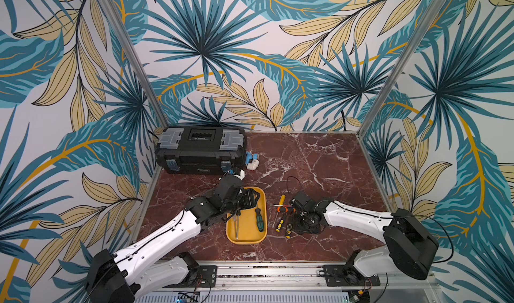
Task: Put the screwdriver on the desktop into the storage box
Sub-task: Pick up the screwdriver from the center of the board, then place the screwdriver in the storage box.
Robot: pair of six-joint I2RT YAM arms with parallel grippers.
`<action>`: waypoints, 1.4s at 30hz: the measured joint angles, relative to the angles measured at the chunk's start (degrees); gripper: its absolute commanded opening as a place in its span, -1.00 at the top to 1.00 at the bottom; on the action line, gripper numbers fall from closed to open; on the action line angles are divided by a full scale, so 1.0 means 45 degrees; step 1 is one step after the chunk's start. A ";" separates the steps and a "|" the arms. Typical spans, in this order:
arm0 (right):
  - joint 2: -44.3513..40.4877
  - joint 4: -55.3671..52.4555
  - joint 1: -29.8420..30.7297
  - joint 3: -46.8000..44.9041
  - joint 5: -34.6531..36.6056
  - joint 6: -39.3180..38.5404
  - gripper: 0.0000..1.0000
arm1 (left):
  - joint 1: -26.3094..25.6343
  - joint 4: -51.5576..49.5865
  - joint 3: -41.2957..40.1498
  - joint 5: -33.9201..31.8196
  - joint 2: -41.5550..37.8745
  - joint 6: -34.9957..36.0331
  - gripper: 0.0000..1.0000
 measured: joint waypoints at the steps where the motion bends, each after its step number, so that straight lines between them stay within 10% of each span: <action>1: 0.0029 -0.0029 0.0000 0.0005 0.0058 0.0034 0.34 | 0.0000 0.0029 0.0000 0.0029 0.0000 0.0000 0.01; 31: -0.3478 -0.3157 -0.1617 0.1627 0.2521 -0.0583 1.00 | 0.0005 0.0559 -0.0005 0.1112 0.0092 0.0034 -0.02; 42: -0.7509 0.2773 -0.1059 0.1574 -0.3371 -0.1069 1.00 | 0.0029 0.7635 -0.0913 0.5226 -0.0384 -0.1428 -0.16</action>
